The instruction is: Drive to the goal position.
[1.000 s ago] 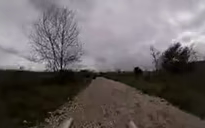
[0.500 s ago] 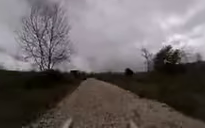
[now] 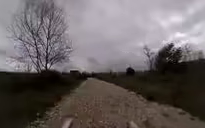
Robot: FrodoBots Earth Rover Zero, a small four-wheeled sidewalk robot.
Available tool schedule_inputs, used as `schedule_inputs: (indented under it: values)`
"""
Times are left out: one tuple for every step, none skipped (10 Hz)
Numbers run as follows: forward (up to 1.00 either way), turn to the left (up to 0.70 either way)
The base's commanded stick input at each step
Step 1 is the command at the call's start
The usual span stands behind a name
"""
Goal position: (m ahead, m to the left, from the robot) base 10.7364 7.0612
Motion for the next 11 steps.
schedule_inputs:
  values:
    - [0.70, 0.00]
    - [0.70, 0.00]
    - [0.70, 0.00]
    - [0.70, 0.00]
    - [0.70, 0.00]
    - [0.70, 0.00]
    - [0.70, 0.00]
    - [0.70, 0.00]
    - [0.70, 0.00]
    - [0.70, 0.00]
    - [0.70, 0.00]
